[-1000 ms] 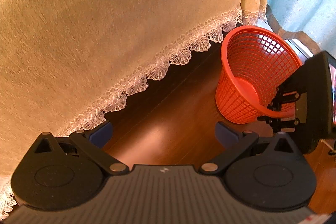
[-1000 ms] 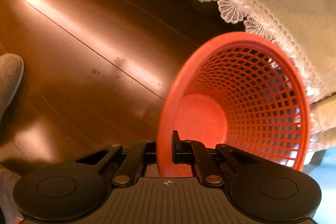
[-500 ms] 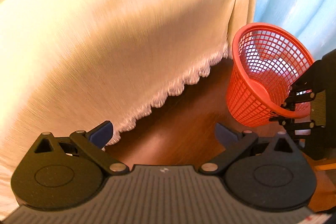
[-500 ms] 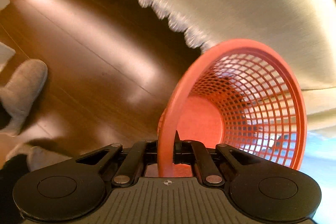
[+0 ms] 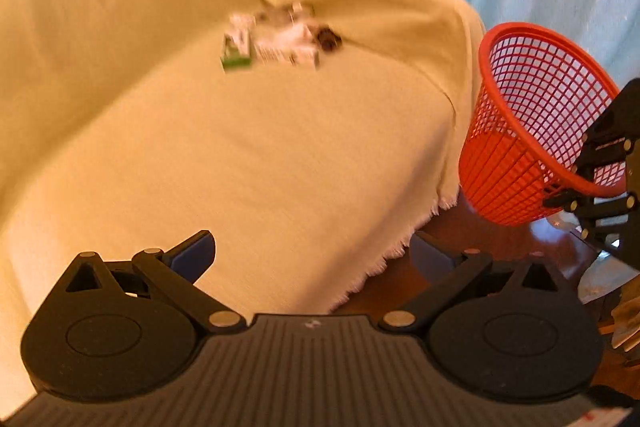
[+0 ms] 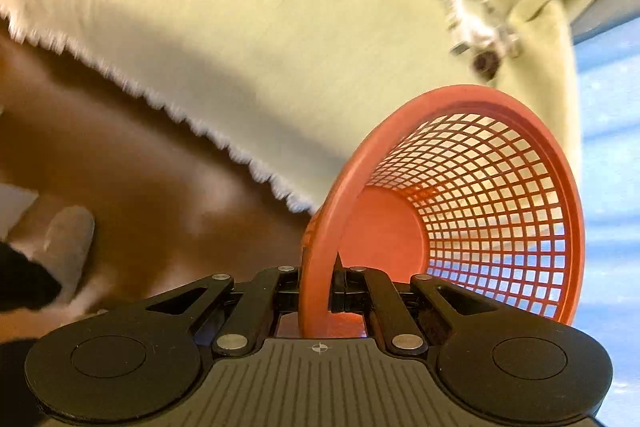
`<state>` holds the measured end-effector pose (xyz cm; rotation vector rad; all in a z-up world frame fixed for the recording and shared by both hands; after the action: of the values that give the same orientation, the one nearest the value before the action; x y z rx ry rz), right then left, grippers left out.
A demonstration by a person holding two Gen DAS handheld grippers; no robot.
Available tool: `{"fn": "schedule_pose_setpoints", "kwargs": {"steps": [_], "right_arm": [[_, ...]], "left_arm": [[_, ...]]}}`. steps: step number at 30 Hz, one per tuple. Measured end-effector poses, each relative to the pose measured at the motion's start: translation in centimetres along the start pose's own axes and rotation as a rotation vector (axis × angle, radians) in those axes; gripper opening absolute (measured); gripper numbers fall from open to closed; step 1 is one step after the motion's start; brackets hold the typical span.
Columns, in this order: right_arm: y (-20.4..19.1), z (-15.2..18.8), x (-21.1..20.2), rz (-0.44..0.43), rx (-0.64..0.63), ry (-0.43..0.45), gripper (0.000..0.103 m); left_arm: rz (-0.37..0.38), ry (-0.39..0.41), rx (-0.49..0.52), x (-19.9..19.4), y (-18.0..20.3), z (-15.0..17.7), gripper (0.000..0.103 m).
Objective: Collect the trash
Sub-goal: 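Lift the wastebasket with the right tool and set it beside the trash pile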
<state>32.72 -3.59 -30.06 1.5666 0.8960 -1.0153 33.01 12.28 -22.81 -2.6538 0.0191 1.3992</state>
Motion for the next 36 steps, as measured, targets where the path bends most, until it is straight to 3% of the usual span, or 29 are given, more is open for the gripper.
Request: {"fn": "schedule_pose_setpoints", "kwargs": {"steps": [7, 20, 25, 36], "right_arm": [[4.5, -3.3, -2.2, 0.034, 0.021, 0.026, 0.001], [12.7, -8.6, 3.3, 0.004, 0.044, -0.006, 0.001], [14.3, -10.3, 4.6, -0.012, 0.048, -0.027, 0.001], [16.6, -12.8, 8.2, 0.006, 0.104, -0.126, 0.001]], "left_arm": [[-0.003, 0.018, 0.032, -0.9, -5.2, -5.0, 0.102], [0.002, -0.041, 0.068, 5.4, -12.1, -12.4, 0.102], [0.037, -0.061, 0.071, 7.9, -13.5, -14.8, 0.102], [0.153, -0.076, 0.21, 13.9, -16.1, -19.0, 0.102]]}}
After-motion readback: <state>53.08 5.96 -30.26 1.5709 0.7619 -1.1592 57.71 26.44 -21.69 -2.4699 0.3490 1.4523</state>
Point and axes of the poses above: each gripper's, at about its wrist camera, not at the fingertips, and x roughly the way its jaws point, y to its right, z to its underside, the point moved 6 cm from there along x, roughly the way its jaws point, and after that the axes turned 4 degrees about x, right-handed, at the moved point
